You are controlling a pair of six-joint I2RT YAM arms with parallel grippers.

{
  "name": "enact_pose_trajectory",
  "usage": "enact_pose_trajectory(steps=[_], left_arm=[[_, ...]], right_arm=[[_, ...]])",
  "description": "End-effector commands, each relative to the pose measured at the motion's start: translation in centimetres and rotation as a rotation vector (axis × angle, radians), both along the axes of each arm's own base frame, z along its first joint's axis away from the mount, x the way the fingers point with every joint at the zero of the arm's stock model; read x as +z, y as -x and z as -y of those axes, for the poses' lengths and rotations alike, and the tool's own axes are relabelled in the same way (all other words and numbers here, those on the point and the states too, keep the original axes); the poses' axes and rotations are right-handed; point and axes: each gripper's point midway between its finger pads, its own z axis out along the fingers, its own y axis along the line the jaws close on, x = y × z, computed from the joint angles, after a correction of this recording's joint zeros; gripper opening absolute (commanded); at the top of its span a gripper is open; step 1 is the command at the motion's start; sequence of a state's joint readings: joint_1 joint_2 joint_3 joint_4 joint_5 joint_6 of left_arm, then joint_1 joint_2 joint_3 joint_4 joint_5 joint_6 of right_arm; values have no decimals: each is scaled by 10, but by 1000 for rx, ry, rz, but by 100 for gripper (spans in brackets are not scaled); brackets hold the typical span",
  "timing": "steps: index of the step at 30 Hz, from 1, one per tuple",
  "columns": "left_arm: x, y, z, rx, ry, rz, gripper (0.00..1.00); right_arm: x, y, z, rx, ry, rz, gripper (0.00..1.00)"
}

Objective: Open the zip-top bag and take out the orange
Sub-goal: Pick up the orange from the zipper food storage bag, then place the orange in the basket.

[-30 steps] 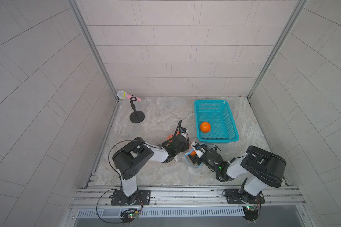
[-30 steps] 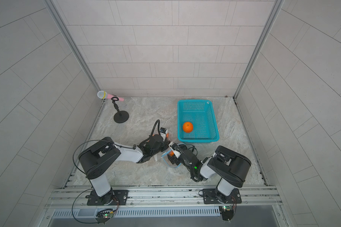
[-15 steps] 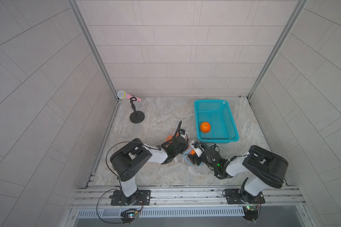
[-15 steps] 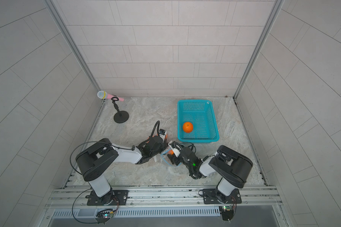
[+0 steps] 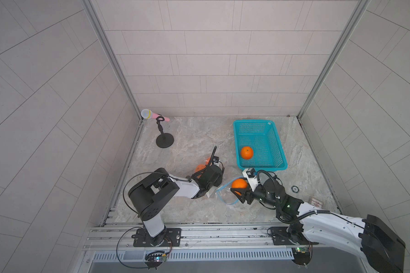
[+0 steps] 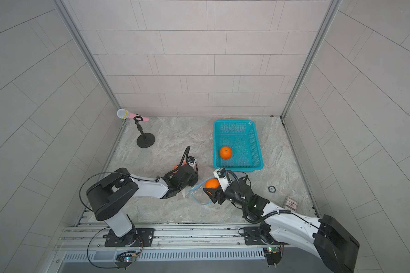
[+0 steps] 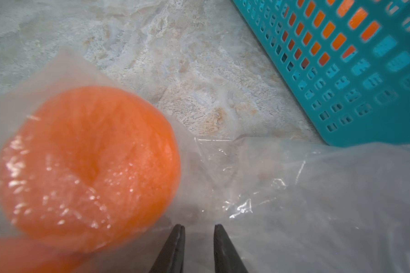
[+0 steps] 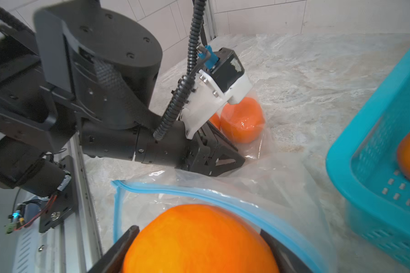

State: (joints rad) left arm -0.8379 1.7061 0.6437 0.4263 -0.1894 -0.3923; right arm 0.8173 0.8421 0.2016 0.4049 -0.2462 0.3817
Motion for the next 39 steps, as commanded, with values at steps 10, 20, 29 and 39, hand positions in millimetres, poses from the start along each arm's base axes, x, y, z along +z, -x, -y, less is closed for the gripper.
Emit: enact_pose_trajectory(steps=[10, 20, 29, 39], left_arm=[[133, -1, 3, -5, 205, 165, 100], [178, 12, 58, -169, 427, 154, 100], [192, -6, 79, -202, 419, 171, 100], [172, -39, 90, -192, 359, 140, 100]], right_arm=[[60, -30, 54, -241, 35, -106, 73], [76, -130, 145, -647, 216, -221, 72], [48, -206, 177, -754, 369, -324, 72], [23, -276, 175, -694, 496, -414, 73]])
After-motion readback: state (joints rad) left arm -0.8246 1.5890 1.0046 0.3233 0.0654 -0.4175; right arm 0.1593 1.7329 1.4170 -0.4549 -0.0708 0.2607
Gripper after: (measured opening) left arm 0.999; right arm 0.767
